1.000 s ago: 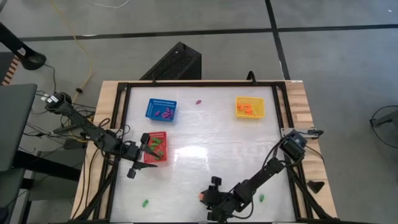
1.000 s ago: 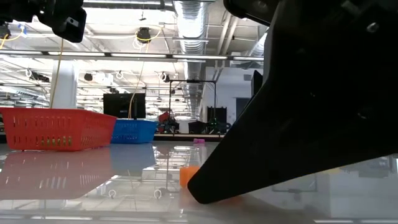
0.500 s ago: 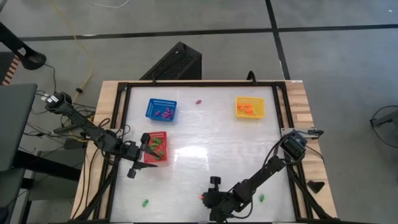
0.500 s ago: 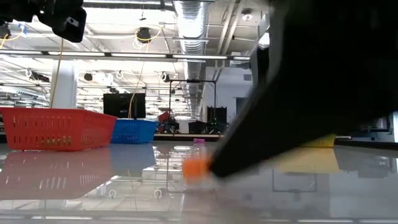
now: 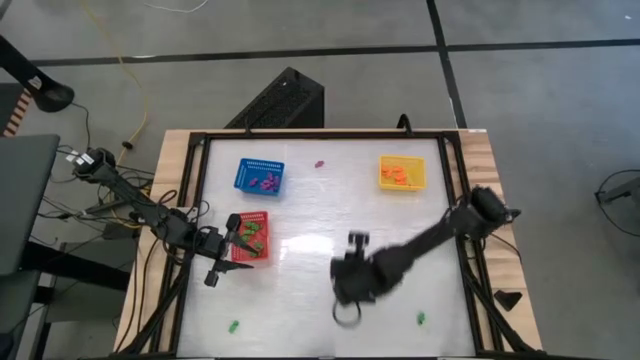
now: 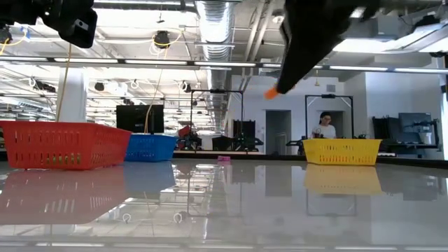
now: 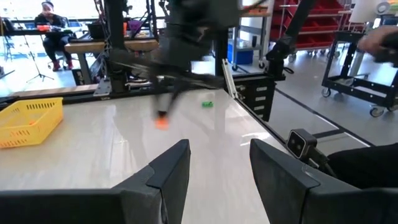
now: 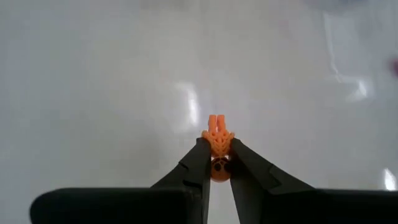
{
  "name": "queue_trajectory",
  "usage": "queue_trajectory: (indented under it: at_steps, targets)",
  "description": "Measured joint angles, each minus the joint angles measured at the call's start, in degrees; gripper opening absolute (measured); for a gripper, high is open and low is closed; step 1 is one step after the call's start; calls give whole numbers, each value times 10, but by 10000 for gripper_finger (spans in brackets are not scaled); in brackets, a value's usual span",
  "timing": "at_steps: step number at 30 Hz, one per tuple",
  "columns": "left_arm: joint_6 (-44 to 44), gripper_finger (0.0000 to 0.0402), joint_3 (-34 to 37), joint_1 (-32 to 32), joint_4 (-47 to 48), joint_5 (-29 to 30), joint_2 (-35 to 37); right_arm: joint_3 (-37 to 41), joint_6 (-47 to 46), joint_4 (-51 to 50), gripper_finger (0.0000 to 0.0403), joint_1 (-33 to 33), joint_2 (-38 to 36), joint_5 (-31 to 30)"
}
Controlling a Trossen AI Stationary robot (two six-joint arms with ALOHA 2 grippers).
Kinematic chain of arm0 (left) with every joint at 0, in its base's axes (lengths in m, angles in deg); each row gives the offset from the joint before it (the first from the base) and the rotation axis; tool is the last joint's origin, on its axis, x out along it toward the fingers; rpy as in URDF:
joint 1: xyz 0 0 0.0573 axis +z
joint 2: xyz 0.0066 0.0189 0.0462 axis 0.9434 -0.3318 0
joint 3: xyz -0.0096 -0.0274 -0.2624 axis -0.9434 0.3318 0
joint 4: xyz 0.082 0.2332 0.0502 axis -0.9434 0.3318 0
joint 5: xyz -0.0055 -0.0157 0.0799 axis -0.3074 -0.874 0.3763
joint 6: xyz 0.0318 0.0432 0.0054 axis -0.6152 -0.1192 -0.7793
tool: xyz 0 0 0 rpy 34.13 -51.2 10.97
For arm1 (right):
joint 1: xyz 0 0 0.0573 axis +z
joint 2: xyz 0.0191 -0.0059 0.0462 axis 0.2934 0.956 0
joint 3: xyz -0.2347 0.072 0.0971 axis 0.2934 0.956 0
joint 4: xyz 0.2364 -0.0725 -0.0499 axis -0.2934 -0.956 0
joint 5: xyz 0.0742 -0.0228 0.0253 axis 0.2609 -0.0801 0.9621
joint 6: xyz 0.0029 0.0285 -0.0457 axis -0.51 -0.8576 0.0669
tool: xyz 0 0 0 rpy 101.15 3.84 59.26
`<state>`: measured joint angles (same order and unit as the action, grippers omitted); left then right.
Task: Sort Halloween decoration
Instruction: Put the orange skeleton toy into the yellow bin
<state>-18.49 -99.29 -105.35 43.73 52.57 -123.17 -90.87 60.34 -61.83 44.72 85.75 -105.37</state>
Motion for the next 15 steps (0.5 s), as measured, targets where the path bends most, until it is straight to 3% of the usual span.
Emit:
queue_trajectory:
  at_steps: [9, 15]
  targets:
    - [2, 160, 0, 0, 2, 0, 0, 19, 5, -271, 78, -224, -75, 25]
    - [-3, 160, 0, 0, 5, 0, 0, 68, 44, -281, 77, -403, -105, 35]
